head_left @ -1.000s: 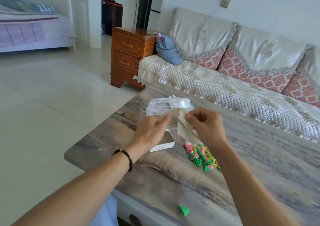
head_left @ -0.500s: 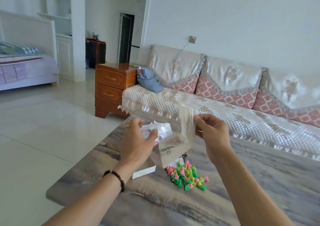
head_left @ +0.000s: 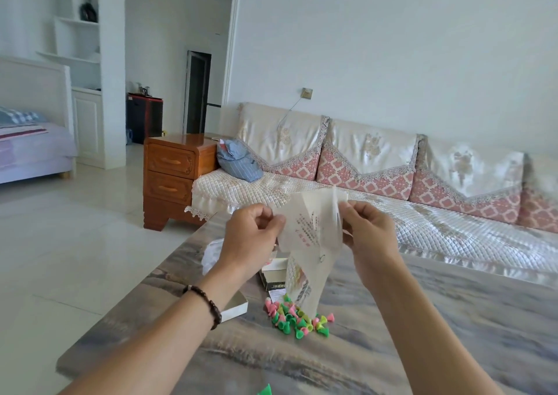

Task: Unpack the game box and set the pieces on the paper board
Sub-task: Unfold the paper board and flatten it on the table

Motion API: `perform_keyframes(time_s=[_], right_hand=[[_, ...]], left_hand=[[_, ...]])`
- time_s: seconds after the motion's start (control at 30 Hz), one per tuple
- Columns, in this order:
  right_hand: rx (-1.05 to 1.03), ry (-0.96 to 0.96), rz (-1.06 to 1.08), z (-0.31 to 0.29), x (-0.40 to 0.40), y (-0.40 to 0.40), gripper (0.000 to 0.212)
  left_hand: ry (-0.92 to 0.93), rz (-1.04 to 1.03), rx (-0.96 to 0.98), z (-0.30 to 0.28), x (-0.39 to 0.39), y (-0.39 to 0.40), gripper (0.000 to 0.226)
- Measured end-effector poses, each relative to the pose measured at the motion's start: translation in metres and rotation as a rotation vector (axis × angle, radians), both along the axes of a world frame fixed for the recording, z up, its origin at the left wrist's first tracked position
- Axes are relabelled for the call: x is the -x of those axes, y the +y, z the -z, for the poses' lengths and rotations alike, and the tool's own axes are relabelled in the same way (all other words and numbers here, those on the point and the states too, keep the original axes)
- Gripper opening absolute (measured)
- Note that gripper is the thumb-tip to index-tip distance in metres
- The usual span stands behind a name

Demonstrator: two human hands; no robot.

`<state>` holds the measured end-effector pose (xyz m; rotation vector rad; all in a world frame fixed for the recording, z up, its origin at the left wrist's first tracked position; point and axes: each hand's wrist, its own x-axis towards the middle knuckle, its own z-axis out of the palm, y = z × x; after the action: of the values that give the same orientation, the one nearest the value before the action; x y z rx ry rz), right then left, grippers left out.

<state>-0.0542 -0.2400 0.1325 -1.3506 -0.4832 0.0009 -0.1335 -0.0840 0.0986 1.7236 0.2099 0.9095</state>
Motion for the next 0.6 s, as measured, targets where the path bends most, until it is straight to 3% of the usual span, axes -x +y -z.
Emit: perform_keyframes(time_s=[0.1, 0.2, 0.33, 0.43, 0.57, 0.6], right_hand=[[-0.033, 0.027, -0.007, -0.001, -0.005, -0.015, 0.018], [-0.03, 0.05, -0.069, 0.002, -0.01, -0.037, 0.021], [0.339, -0.102, 0.096, 0.009, -0.016, -0.068, 0.012], [0.418, -0.279, 0.246, -0.004, -0.018, -0.077, 0.011], [0.698, -0.53, 0.2, -0.039, -0.029, -0.081, 0.067], [0.79, -0.565, 0.189, -0.043, -0.035, -0.082, 0.067]], left_hand=[[0.067, -0.124, -0.026, 0.006, -0.007, 0.005, 0.017], [0.057, -0.123, 0.172, 0.0, -0.014, 0.002, 0.015], [0.035, 0.099, 0.423, -0.02, -0.031, -0.003, 0.015], [0.01, 0.371, 0.523, -0.038, -0.043, -0.015, 0.016], [0.077, 0.654, 0.418, -0.069, -0.056, -0.033, 0.026], [0.082, 0.691, 0.38, -0.078, -0.059, -0.037, 0.025]])
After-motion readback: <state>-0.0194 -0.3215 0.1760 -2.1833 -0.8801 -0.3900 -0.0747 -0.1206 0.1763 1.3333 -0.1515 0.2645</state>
